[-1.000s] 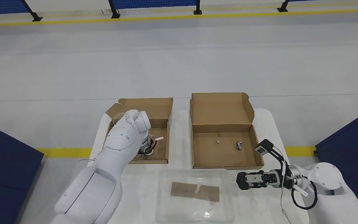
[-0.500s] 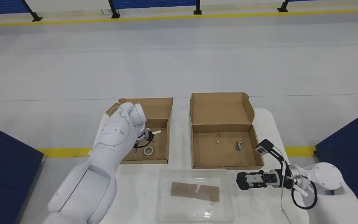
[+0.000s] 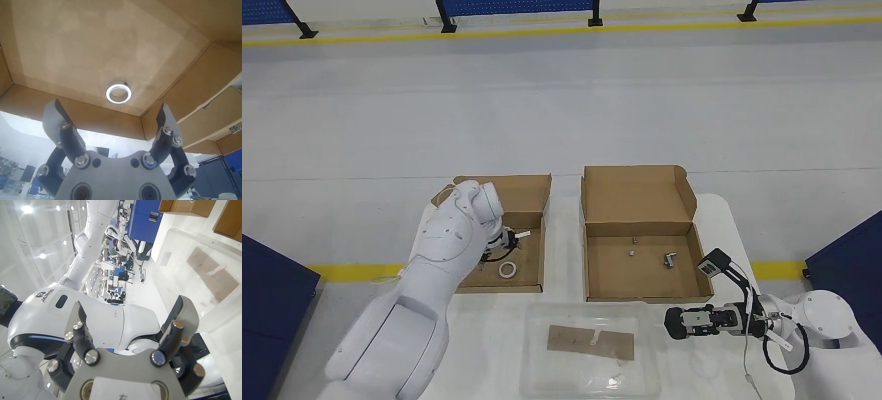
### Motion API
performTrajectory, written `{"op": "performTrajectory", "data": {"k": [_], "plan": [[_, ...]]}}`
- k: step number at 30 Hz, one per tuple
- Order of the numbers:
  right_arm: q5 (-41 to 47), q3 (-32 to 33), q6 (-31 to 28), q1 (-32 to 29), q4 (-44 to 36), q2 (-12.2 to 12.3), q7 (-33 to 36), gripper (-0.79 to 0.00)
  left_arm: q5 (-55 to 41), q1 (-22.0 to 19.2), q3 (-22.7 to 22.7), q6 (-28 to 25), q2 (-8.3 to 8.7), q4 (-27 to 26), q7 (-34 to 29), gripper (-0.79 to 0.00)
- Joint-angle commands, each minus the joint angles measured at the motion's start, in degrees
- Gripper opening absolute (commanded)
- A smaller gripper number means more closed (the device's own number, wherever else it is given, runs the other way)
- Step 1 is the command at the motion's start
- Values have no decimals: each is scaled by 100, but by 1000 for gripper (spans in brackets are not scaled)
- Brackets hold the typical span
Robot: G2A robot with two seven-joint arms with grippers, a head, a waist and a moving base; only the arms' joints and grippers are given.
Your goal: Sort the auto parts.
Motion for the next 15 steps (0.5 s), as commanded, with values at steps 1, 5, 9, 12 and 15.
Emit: {"op": "performTrajectory", "data": {"k": [1, 5, 9, 12, 15], "plan": [[0, 0, 0, 0, 0, 0, 0, 0, -364, 8, -243, -529, 105, -19, 154, 0], [0, 0, 0, 0, 0, 0, 0, 0, -974, 142, -744, -1625, 385, -123, 47, 0], [0, 0, 0, 0, 0, 0, 0, 0, -1632, 413, -1329, -2822, 743, -369, -554, 0], [0, 0, 0, 0, 0, 0, 0, 0, -2103, 762, -1760, -3562, 1005, -760, -1206, 0], [0, 0, 0, 0, 0, 0, 0, 0, -2508, 1253, -2135, -3870, 1218, -1400, -1734, 0]]}}
